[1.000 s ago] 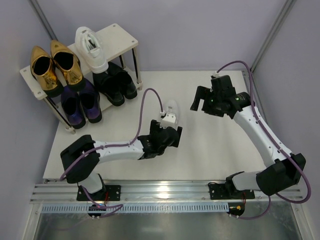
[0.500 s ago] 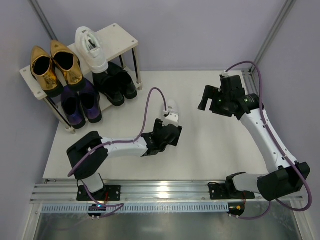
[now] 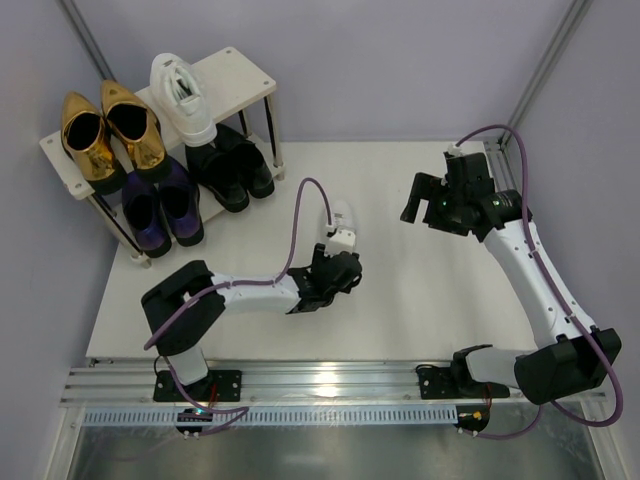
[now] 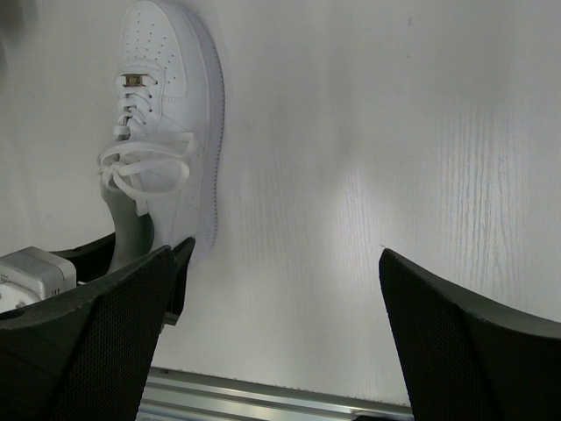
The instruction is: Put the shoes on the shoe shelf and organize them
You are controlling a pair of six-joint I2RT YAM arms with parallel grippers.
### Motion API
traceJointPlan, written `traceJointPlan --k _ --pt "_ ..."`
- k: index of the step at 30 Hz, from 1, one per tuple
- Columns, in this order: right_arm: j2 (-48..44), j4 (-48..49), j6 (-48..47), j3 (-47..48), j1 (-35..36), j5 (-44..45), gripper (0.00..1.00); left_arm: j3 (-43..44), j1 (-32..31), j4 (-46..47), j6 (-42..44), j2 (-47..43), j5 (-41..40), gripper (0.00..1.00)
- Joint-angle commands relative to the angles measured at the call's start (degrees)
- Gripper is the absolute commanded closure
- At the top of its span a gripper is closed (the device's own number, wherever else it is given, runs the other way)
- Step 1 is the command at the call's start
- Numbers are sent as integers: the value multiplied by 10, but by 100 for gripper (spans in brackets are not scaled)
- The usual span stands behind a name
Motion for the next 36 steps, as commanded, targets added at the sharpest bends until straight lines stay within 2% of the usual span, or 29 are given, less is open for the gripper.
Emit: traceJointPlan --k 1,2,3,9,14,19,21,24,29,30,31,33,34,36 --pt "-13 5 -12 1 -2 -6 2 24 -3 3 -37 -19 -42 78" --pt "-13 4 -13 1 -3 -6 2 26 -4 3 -46 -19 -46 94" --pt "-13 5 -14 1 -2 -7 2 30 -6 3 -50 -19 -56 100" --pt "-15 8 -17 3 -3 -7 2 101 -26 -72 -58 -10 -97 100" --pt "-16 10 -19 3 -2 -6 2 204 -32 -173 -64 -2 -146 100" --pt "-15 10 -20 4 -4 -9 2 239 -32 -189 -59 19 -158 100" --pt "-14 10 -21 3 -3 -11 2 258 -28 -243 -79 41 -146 100" --pt "-19 11 -23 -4 -4 -12 2 250 -27 -287 -147 71 -125 100" --pt "-22 15 -23 -20 -4 -20 2 173 -27 -290 -269 85 -70 98" --pt "-24 15 -23 -20 -4 -20 2 169 -27 -296 -282 88 -66 92" --pt "-25 17 -23 -22 -4 -22 2 166 -27 -305 -290 89 -68 70" --pt "-26 18 -23 -28 -5 -23 2 170 -27 -315 -303 86 -77 45" --pt "-27 19 -23 -29 -5 -24 2 172 -27 -320 -305 83 -87 25" --pt "-28 21 -25 -35 -6 -25 2 181 -28 -322 -308 73 -95 11"
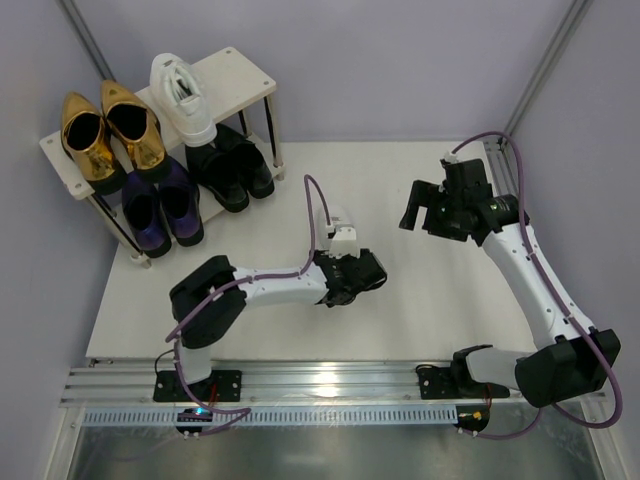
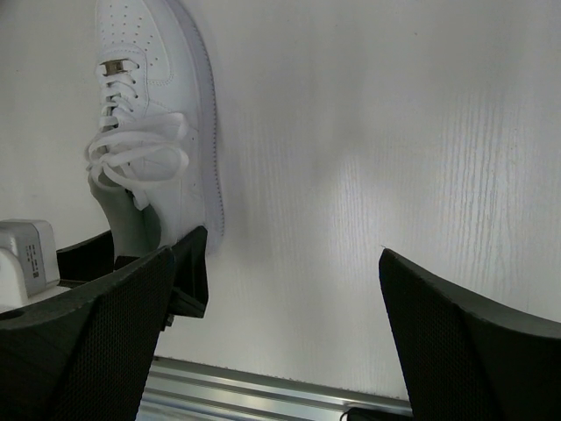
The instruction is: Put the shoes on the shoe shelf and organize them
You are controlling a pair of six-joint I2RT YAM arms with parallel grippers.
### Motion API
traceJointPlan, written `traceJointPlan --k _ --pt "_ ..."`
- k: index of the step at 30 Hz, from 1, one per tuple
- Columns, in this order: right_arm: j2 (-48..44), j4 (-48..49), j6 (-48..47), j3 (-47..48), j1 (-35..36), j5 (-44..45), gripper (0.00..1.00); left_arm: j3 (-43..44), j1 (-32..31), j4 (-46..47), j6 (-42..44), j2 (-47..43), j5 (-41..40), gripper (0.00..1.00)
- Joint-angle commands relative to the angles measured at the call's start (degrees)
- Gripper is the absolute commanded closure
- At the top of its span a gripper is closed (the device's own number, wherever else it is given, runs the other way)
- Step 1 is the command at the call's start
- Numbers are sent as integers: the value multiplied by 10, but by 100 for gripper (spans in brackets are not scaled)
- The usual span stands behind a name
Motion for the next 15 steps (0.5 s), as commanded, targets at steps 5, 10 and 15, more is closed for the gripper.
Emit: traceJointPlan --k 5,10,15 --pt "-19 18 -12 -6 -3 -13 2 51 5 -80 -49 -21 -53 0" --pt "-18 17 -15 -3 -3 -12 2 115 7 -110 -54 7 -64 0" --pt "-20 17 -16 -6 -3 -13 2 145 19 -128 -69 34 -43 0"
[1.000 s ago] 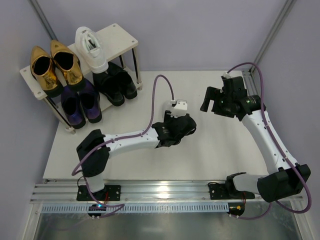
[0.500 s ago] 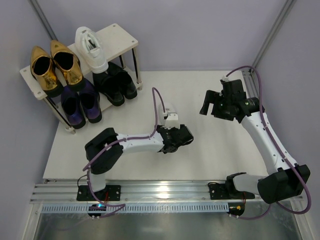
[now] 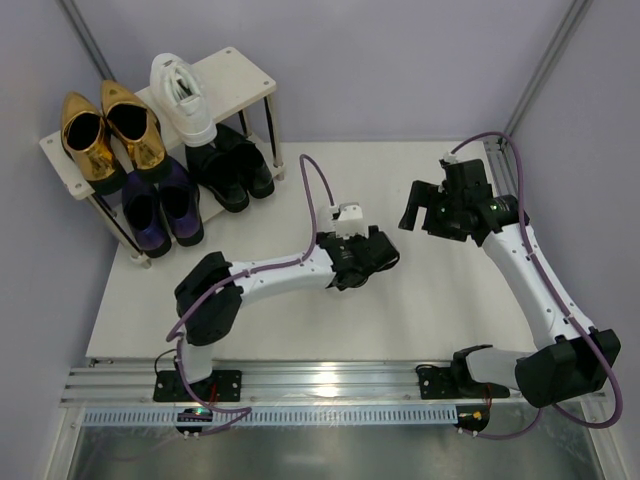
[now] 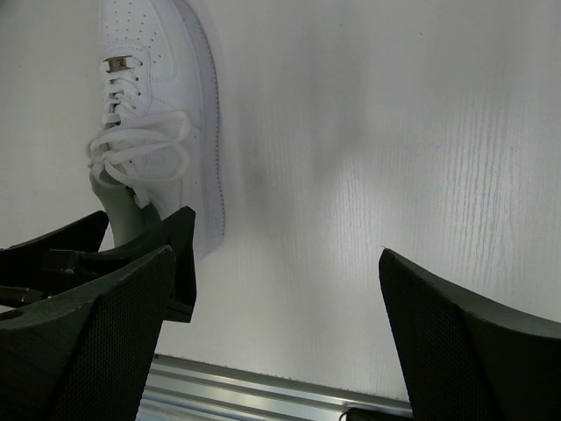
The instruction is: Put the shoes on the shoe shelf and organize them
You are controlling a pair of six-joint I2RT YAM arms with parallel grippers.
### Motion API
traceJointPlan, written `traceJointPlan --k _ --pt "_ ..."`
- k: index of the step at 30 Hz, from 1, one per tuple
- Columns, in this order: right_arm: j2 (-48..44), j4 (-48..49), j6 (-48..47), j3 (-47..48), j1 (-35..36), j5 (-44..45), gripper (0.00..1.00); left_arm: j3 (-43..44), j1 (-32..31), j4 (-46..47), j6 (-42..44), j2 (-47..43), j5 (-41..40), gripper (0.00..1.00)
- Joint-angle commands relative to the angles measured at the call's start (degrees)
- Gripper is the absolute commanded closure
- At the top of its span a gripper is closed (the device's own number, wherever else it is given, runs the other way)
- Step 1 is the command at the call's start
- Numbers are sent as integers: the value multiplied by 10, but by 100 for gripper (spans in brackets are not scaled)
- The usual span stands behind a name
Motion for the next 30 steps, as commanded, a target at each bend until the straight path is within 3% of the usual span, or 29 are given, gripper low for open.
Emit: traceJointPlan --k 1,7,17,21,23,25,26,27,28,30 --pt "-20 13 -12 -1 -2 -4 2 13 11 -32 -29 24 -10 1" --pt "-19 14 -13 -1 -2 -3 2 5 15 -81 -87 22 -29 1" --pt "-14 11 -15 5 -2 -2 2 -17 24 -34 -74 47 29 7" --pt "-16 12 -14 1 -3 1 2 -40 24 -8 -63 49 40 14" --pt "-15 13 -14 3 -2 0 2 -44 24 2 -48 52 45 22" --pt "-15 13 -15 4 -3 1 2 -49 25 14 -42 54 52 38" --pt "-13 12 -14 5 -4 2 2 -51 25 17 -35 53 54 52" --pt "-13 13 -14 5 -2 2 2 -53 25 20 -34 52 54 93" --pt "-13 12 -14 6 -3 2 2 -52 24 18 -33 50 48 100" --pt "-13 12 -15 5 -3 3 2 -52 24 19 -17 41 41 100"
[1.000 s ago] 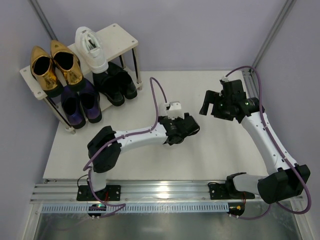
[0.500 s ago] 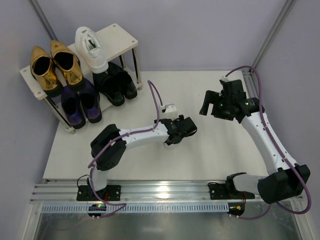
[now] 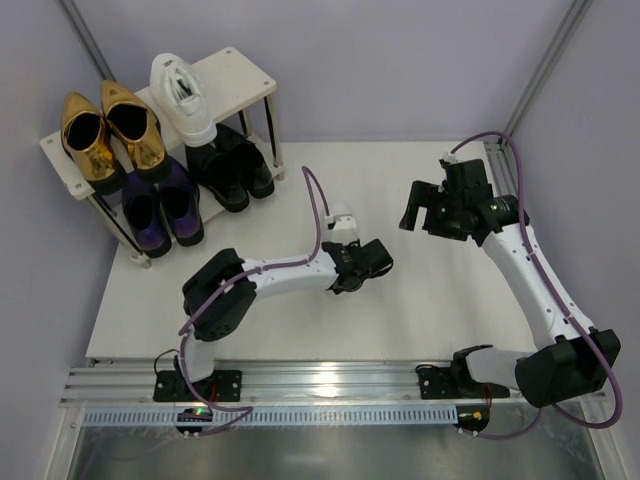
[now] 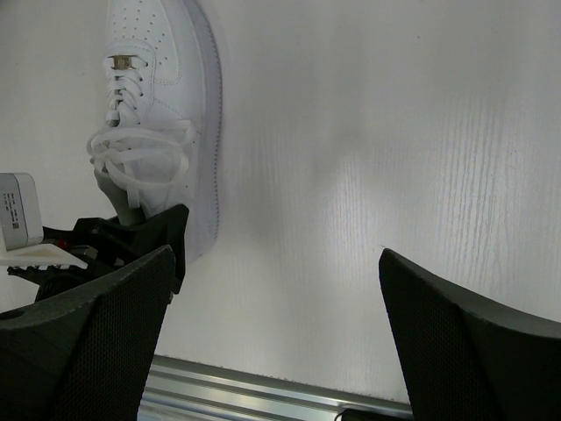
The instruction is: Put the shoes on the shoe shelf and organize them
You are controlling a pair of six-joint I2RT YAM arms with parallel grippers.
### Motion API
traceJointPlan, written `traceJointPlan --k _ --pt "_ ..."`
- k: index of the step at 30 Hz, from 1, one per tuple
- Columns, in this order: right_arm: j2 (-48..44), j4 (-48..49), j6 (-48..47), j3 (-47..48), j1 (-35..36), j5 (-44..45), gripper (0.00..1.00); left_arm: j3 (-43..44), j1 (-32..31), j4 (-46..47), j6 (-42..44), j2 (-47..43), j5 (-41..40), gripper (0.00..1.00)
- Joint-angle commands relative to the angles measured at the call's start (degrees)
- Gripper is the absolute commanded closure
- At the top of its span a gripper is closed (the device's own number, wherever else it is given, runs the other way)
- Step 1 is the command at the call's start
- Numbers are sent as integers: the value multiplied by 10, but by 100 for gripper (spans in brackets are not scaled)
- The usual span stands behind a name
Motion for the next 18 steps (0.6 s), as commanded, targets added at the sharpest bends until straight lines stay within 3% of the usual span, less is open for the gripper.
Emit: traceJointPlan --k 1,12,18 --pt "-14 11 -6 5 -2 3 2 -14 7 17 24 -2 -9 100" --pt "-9 9 -8 12 -2 6 2 97 0 17 152 -60 -115 100" --pt "-10 4 -11 17 -3 10 2 174 3 62 268 -73 -179 100"
